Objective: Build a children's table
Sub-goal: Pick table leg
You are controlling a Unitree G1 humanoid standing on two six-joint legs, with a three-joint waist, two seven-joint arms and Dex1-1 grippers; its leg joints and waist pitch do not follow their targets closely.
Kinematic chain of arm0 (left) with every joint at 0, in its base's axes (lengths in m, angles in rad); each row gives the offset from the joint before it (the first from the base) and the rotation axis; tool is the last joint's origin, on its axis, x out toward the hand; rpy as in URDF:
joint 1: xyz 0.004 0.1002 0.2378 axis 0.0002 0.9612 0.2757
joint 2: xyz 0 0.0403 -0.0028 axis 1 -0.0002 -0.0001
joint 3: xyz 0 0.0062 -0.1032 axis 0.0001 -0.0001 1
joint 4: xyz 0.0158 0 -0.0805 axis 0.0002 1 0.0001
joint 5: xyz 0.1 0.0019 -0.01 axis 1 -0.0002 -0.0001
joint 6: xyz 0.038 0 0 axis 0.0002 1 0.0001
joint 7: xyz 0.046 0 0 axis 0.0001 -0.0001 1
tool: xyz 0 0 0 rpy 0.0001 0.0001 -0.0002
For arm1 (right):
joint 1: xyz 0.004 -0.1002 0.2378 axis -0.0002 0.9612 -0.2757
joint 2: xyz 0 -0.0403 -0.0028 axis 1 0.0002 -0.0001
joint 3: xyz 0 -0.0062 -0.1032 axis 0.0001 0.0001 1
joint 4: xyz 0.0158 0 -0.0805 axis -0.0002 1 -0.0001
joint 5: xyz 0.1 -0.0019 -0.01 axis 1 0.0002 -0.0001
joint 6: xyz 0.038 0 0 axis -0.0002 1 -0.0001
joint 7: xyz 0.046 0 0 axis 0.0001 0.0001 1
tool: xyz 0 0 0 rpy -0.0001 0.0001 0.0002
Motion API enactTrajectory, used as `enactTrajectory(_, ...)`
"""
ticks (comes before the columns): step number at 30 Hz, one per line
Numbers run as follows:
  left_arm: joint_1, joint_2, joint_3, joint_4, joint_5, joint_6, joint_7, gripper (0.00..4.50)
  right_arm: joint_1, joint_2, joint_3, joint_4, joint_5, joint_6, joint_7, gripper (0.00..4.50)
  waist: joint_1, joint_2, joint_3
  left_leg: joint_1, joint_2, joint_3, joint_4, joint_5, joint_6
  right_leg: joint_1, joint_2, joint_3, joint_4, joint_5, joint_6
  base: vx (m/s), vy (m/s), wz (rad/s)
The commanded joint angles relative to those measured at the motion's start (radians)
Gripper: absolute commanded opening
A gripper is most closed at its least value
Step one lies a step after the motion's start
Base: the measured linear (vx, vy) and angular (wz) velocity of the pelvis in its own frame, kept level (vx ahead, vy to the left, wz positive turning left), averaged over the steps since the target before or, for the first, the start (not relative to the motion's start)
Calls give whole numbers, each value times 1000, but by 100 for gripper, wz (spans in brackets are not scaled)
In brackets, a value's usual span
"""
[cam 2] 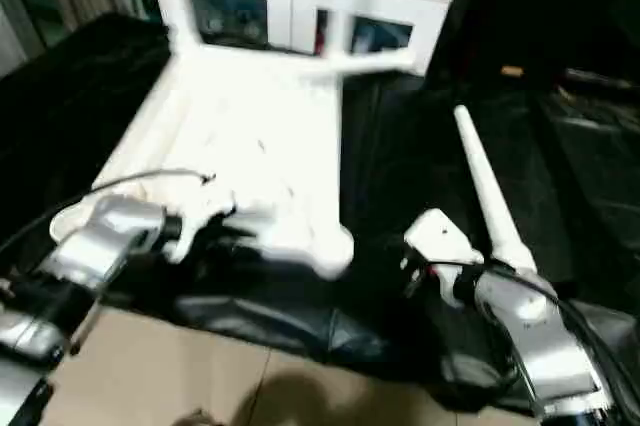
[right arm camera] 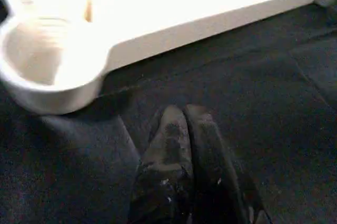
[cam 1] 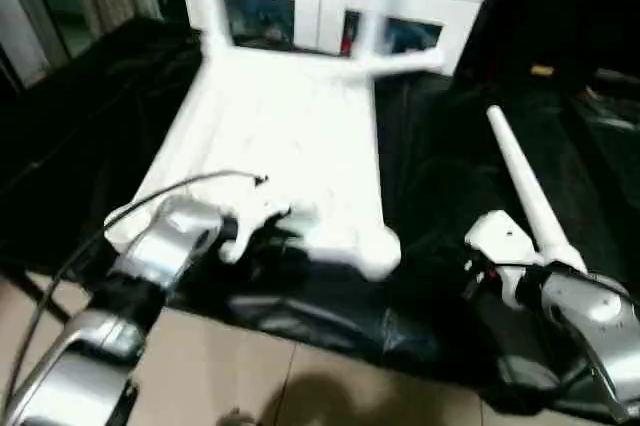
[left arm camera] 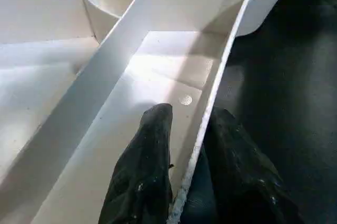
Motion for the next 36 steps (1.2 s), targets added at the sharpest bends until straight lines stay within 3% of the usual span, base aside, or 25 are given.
enactTrajectory(1,38,-1,-69,-41,0,26,-51,84,6,-13,-18,-7,3,-3,-1,0,-9,2,-59,4,35,-8,-82,-125,39,54,-74,56,-66,-74,-208,0,0,0)
enactTrajectory(5,100,49,-68,-148,-27,71,-95,84,8,-15,-17,-11,3,-2,1,0,-13,0,-57,3,33,-7,-85,-133,33,54,-73,56,-72,-134,-185,0,0,0)
enactTrajectory(10,132,66,-50,-173,-12,70,-67,83,9,-17,-16,-6,2,-4,4,0,-14,0,-57,2,31,-5,-82,-111,39,52,-69,56,-73,-125,-179,0,0,0)
enactTrajectory(16,63,14,31,-53,66,92,213,82,1,-14,-10,-5,-2,-2,3,0,-12,0,-54,9,29,-3,-83,-160,33,45,-69,57,-88,-231,-152,0,0,0)
enactTrajectory(20,47,-4,51,-43,64,99,252,82,0,-12,-9,-4,-2,0,1,0,-29,-7,-55,-15,22,-13,-87,-161,20,61,-70,50,-93,-312,-98,0,0,0)
enactTrajectory(21,43,-9,52,-37,64,86,260,82,1,-10,-8,-5,-3,1,0,0,-38,-8,-56,-18,20,-15,-87,-158,21,60,-68,47,-96,-328,-82,0,0,0)
enactTrajectory(23,36,-16,51,-19,67,56,269,82,2,-6,-6,-5,-4,1,-2,0,-45,-7,-55,-11,18,-14,-84,-166,29,51,-66,49,-102,-345,-75,0,0,0)
enactTrajectory(25,28,-15,42,-1,69,18,266,82,3,-4,-5,-5,-5,2,-4,0,-48,-5,-57,-8,21,-14,-82,-157,37,49,-66,50,-99,-323,-89,0,0,0)
enactTrajectory(27,14,-12,32,34,60,-87,248,82,8,-1,-4,-9,-4,3,-7,0,-46,0,-60,-6,23,-13,-81,-141,43,47,-64,51,-92,-251,-120,0,0,0)
enactTrajectory(28,12,-12,35,37,51,-97,235,82,9,-1,-5,-9,-4,3,-8,0,-45,0,-59,-6,23,-13,-81,-137,46,46,-62,51,-92,-233,-126,0,0,0)
enactTrajectory(29,10,-13,38,39,42,-104,222,137,10,-1,-5,-10,-4,3,-8,0,-43,3,-62,-5,25,-12,-81,-128,45,49,-63,51,-84,-180,-147,0,0,0)
enactTrajectory(30,5,-10,46,36,23,-101,192,150,13,0,-5,-11,-5,3,-9,0,-41,2,-61,-4,26,-12,-81,-126,45,49,-64,52,-83,-170,-152,0,0,0)
enactTrajectory(36,-21,15,92,39,10,-88,204,188,22,17,-10,-20,4,10,-24,0,-31,9,-64,-3,26,-10,-77,-100,46,53,-65,53,-69,-56,-198,0,0,0)
